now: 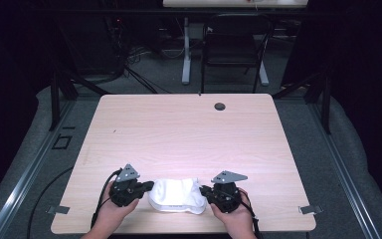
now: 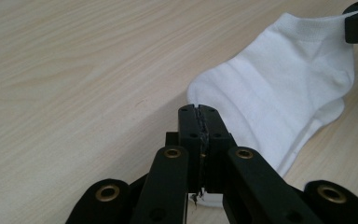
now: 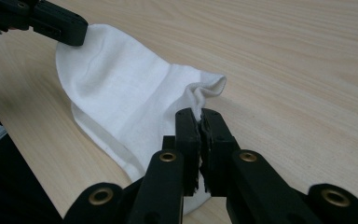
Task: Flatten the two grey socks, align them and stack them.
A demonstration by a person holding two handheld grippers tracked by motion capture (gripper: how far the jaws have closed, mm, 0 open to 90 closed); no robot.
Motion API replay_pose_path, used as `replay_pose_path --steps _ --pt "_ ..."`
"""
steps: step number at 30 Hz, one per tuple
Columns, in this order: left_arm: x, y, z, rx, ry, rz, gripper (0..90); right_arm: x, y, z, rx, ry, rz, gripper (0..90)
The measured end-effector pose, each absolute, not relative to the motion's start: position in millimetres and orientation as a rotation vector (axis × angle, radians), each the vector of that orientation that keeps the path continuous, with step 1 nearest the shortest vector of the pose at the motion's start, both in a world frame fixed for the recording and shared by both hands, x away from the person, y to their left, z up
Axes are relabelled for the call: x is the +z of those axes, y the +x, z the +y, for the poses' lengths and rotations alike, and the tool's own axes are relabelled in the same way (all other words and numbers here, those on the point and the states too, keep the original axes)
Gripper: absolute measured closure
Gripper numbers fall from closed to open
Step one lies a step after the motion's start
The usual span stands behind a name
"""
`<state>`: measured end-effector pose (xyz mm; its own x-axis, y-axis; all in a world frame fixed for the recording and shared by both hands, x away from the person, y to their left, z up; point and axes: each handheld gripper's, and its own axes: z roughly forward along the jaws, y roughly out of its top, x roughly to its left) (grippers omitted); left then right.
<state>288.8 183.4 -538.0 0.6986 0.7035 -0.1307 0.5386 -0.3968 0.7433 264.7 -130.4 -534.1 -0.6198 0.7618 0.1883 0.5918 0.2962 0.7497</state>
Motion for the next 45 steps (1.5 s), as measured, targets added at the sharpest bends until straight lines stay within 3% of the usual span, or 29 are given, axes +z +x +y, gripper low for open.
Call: replay_pose_path --steps 45 --pt "-563.6 290.2 178.2 0.243 2.174 0.963 87.9 -556.2 264.9 -134.3 1.158 1.282 2.401 86.3"
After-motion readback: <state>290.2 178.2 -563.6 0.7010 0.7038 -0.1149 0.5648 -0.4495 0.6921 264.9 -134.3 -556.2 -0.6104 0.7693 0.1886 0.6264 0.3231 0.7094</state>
